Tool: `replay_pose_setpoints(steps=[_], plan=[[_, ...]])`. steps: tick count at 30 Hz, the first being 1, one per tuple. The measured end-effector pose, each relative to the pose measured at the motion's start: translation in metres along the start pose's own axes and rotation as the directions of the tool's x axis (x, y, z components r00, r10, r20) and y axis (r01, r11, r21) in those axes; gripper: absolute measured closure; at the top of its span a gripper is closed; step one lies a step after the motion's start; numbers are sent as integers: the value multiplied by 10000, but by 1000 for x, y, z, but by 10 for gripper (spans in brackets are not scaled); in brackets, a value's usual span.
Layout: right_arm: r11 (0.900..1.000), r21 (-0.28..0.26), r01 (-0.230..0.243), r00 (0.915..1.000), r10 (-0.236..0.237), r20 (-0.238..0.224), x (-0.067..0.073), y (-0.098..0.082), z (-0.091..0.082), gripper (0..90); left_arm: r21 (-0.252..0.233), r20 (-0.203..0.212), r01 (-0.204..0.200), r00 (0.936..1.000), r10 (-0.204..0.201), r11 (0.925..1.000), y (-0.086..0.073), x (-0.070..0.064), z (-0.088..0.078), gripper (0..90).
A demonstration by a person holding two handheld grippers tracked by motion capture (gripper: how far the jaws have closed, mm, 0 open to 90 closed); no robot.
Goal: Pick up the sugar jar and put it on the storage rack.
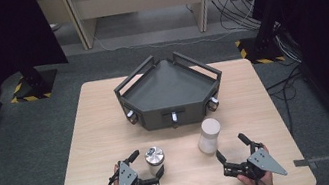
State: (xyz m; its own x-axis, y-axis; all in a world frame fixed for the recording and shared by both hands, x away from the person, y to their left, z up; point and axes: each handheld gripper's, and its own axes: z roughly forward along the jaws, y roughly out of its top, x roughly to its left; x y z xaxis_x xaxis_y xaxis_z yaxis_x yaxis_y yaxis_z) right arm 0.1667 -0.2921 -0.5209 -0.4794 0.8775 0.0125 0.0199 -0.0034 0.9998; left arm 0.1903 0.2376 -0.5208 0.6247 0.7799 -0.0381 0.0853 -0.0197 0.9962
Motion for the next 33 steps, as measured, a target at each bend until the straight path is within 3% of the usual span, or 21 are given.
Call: replay_pose_setpoints(steps=[33], plan=[[9998, -54, -170, 9999, 169, -35, 1, -2, 0, 16, -139, 9, -3, 10000, 3, 9999, 0, 0, -2, 3]])
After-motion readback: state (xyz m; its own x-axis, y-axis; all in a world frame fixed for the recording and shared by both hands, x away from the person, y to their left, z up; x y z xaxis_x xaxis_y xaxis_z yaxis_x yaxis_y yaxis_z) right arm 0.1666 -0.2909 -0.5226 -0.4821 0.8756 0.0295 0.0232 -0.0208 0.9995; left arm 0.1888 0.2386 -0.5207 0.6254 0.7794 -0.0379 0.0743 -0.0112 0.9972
